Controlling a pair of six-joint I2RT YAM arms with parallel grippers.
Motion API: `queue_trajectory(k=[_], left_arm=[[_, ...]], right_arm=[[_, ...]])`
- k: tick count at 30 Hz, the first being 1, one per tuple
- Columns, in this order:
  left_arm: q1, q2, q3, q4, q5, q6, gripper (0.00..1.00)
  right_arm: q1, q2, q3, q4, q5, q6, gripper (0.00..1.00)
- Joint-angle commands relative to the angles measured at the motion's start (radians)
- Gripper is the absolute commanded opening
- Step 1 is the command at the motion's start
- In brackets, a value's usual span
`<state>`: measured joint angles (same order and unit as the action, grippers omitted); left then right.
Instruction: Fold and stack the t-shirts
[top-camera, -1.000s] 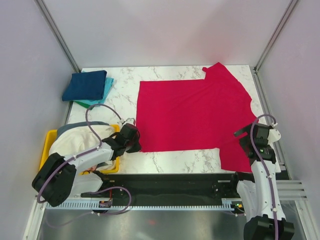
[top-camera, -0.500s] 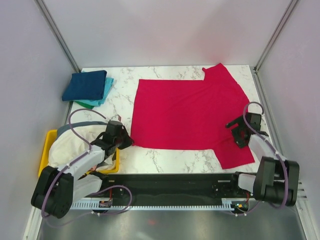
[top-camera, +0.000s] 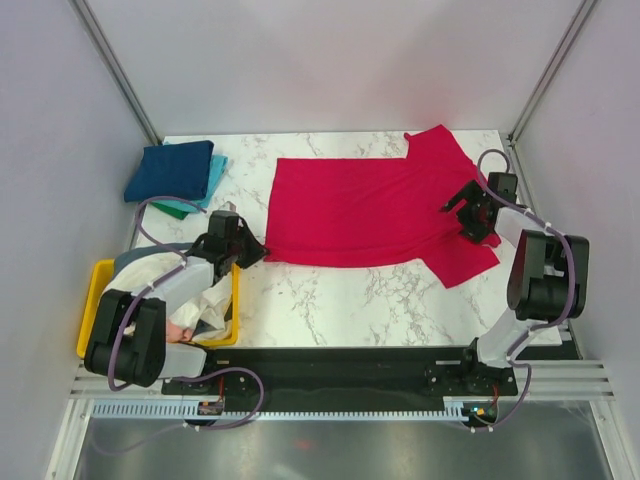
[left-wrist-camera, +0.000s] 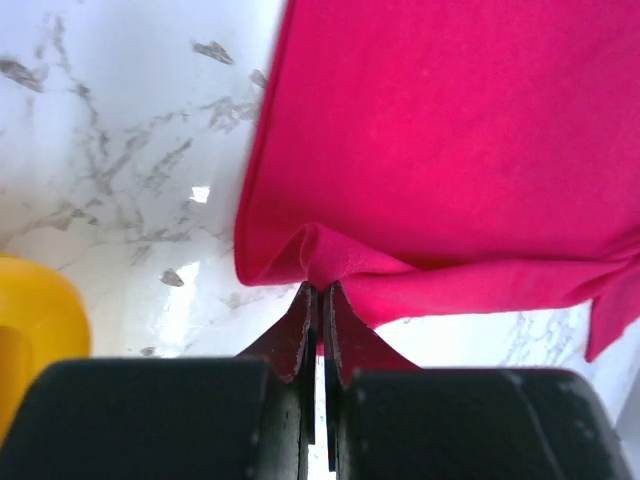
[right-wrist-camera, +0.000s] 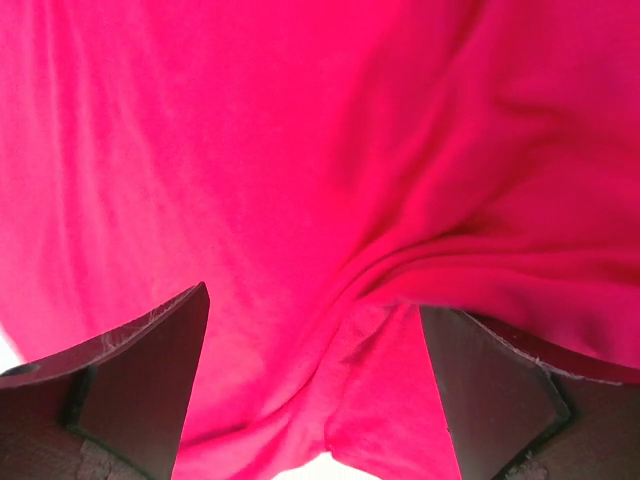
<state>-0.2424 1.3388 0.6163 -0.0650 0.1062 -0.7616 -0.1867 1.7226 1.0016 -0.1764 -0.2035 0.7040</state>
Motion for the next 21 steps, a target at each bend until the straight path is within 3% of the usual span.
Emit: queue_trajectory(k=[1,4,10,13,21], left_arm=[[0.0,0.008,0.004,0.06,0.084,-0.064,0.02],[-0.001,-0.001,-0.032,0.097,0.101,-0.071,0.02],[-0.017,-0.029,-0.053,0.097,0.105,-0.056,0.02],[-0.021,-0.029,-0.067,0.106,0.113,-0.064,0.02],[-0.023,-0.05,-0.093,0.114,0.118,-0.053,0.02]], right_arm=[[-0.016,-0.139,-0.001,-0.208,0.195,-0.068,0.95],[-0.052,-0.378,-0.144,-0.235,0.353,-0.025,0.98],[-0.08,-0.664,-0.38,-0.31,0.392,0.003,0.96],[-0.102,-0.69,-0.435,-0.33,0.449,0.049,0.95],[-0.134,-0.597,-0.534,-0.21,0.38,0.118,0.86]])
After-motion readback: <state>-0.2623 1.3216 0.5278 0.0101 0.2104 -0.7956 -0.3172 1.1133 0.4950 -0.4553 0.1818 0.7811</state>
